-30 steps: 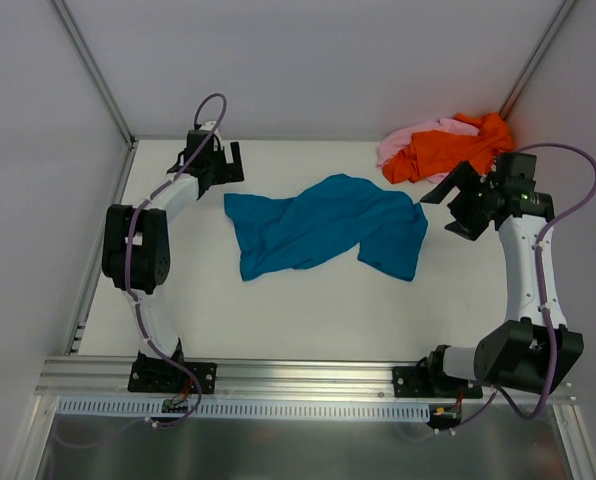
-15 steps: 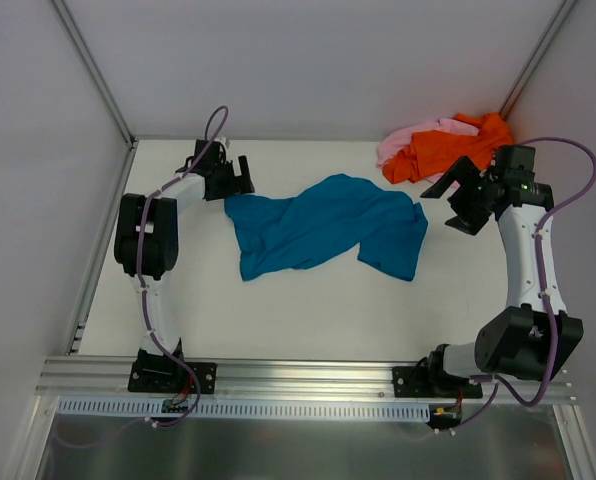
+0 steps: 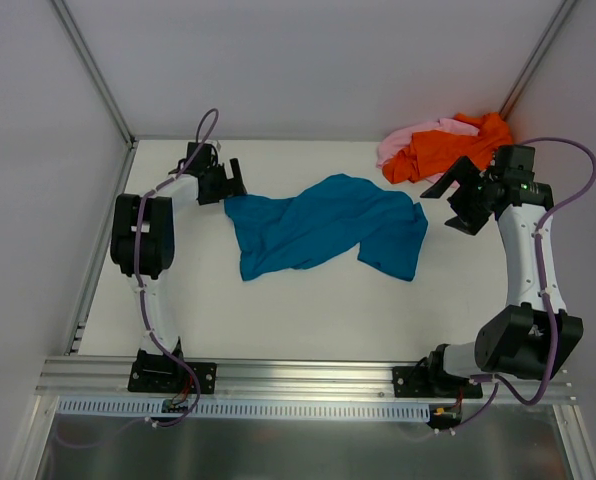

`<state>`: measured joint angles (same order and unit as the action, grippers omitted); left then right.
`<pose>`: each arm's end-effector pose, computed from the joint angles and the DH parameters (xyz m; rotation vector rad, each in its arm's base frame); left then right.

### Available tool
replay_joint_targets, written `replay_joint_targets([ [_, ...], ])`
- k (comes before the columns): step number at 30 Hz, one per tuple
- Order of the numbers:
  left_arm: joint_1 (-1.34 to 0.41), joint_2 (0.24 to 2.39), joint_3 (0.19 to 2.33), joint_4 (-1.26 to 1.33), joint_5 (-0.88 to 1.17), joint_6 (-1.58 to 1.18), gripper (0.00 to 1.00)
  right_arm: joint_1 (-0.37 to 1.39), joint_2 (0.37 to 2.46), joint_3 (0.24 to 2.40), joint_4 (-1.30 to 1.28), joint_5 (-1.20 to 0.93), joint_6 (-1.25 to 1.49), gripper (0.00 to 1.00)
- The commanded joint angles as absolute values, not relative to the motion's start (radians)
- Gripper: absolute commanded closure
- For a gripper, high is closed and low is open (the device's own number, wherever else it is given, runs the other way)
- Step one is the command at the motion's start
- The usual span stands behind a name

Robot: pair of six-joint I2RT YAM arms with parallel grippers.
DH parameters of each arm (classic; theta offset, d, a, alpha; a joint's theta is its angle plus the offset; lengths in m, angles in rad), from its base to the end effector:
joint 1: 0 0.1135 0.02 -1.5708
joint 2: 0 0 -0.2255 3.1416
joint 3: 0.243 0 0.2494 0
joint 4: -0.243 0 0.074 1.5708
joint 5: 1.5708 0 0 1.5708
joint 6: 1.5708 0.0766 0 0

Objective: Fold and stack the t-shirts
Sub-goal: Flatten out the tshirt

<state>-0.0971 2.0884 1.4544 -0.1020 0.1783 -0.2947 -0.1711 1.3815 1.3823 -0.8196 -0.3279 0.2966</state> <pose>0.4693 -0.0594 0.1141 -0.1376 2.3226 -0.4045 0.3192 -0.0301 0.2882 0.3994 2.3460 0.4509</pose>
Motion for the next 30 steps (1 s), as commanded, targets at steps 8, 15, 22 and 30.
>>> replay_joint_targets([
  [8,-0.094,2.177,1.581,-0.186,0.313,-0.347,0.05,-0.166,1.361,1.419,-0.825,-0.319,0.293,0.01],
  [15,-0.094,2.21,1.623,-0.187,0.351,-0.374,1.0,-0.166,1.358,1.417,-0.824,-0.316,0.302,0.01],
  [22,-0.095,2.184,1.614,-0.187,0.348,-0.373,1.0,-0.164,1.374,1.42,-0.81,-0.319,0.307,0.0],
  [30,-0.094,2.024,1.632,-0.219,0.299,-0.324,1.0,-0.164,1.387,1.387,-0.758,-0.333,0.327,0.01],
])
